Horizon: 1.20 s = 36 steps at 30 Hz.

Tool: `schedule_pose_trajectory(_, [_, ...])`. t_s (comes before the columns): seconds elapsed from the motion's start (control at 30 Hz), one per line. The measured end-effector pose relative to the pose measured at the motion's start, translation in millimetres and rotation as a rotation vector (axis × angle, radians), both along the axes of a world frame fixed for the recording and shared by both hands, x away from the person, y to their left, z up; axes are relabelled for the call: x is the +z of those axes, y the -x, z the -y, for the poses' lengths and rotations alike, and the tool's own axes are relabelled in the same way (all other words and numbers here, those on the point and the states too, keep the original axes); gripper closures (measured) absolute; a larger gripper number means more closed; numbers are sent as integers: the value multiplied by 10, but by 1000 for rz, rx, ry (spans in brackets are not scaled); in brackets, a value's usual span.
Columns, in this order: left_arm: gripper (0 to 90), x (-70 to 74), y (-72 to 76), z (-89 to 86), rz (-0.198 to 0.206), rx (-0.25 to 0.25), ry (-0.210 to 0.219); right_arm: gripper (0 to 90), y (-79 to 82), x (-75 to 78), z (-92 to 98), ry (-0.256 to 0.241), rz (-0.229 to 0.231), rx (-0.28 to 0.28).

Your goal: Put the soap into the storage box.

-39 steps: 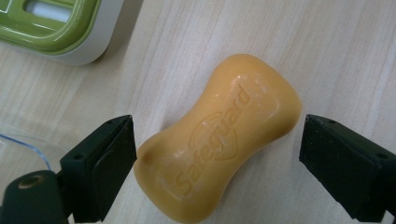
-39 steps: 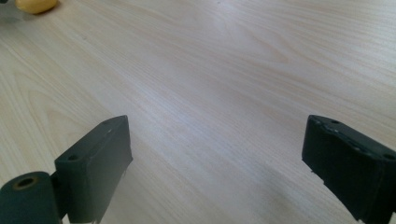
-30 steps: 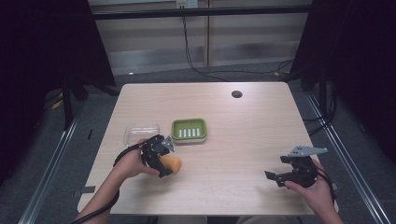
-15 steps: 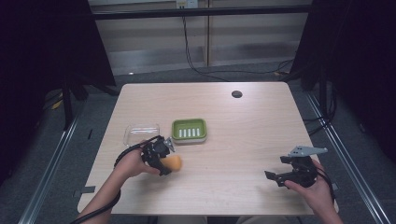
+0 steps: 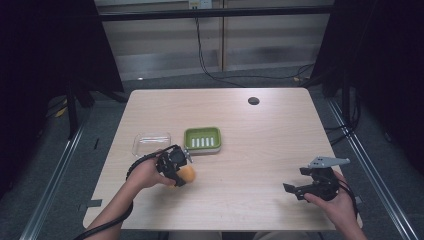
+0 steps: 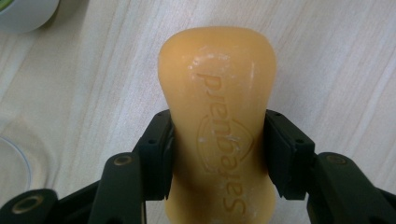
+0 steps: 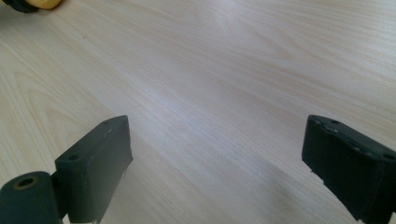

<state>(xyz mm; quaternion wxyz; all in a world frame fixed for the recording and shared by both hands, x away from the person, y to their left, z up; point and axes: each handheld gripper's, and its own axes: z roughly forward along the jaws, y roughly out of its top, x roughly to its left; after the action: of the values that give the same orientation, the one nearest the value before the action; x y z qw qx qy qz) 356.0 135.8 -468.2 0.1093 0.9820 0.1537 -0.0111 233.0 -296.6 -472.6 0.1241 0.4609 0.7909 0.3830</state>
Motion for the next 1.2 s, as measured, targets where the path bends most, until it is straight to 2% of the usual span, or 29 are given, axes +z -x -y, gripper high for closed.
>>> schedule_pose_trajectory(0.1, [490, -1, 10, 7, 2, 52, 3, 85, 1, -2, -9, 0, -1, 1])
schedule_pose_trajectory(0.13, [492, -1, 10, 7, 2, 52, 3, 85, 1, -2, -9, 0, -1, 1])
schedule_pose_trajectory(0.2, [494, 2, 12, 29, -12, 97, 0, 85, -3, -8, -11, 2, -1, 3])
schedule_pose_trajectory(0.33, [497, 20, 13, 33, -40, 119, 7, 85, -4, -6, -6, 2, 0, -1])
schedule_pose_trajectory(0.37, [497, 21, 12, 35, -30, 136, 23, 85, -4, -5, -4, 2, -1, -2])
schedule_pose_trajectory(0.4, [498, 30, -2, 30, -30, 136, 18, 85, -6, -7, 1, 1, -2, -3])
schedule_pose_trajectory(0.43, [498, 31, 1, 30, -46, 149, 16, 85, -5, -6, 4, 0, -7, -6])
schedule_pose_trajectory(0.47, [498, 40, -10, 26, -33, 131, 13, 85, -5, -8, 5, -1, -8, -5])
schedule_pose_trajectory(0.5, [499, 46, -8, 22, -54, 155, 25, 85, -3, -6, 6, 0, -10, -8])
schedule_pose_trajectory(0.67, [499, 104, -28, 9, -46, 157, 24, 85, -1, -3, 7, -1, -5, -8])
schedule_pose_trajectory(0.8, [499, 155, -36, 25, -64, 179, 13, 85, -7, -8, -2, 6, -4, 2])
schedule_pose_trajectory(0.93, [499, 201, -60, 28, -53, 176, 17, 85, -5, -4, -13, 5, -4, 4])
schedule_pose_trajectory(0.97, [499, 219, -69, 28, -76, 182, 17, 85, -5, -4, -13, 5, -4, 4])
schedule_pose_trajectory(1.0, [499, 223, -74, 31, -59, 181, 19, 84, -4, -4, -15, 6, -3, 1])
schedule_pose_trajectory(1.03, [499, 256, -90, 34, -69, 185, 18, 84, -4, -5, -11, 6, -4, 2])
schedule_pose_trajectory(1.1, [499, 283, -107, 35, -51, 178, 24, 84, -4, -3, -12, 6, -5, 3])
schedule_pose_trajectory(1.2, [499, 315, -120, 37, -60, 187, 27, 84, -2, -2, -17, 7, -5, 0])
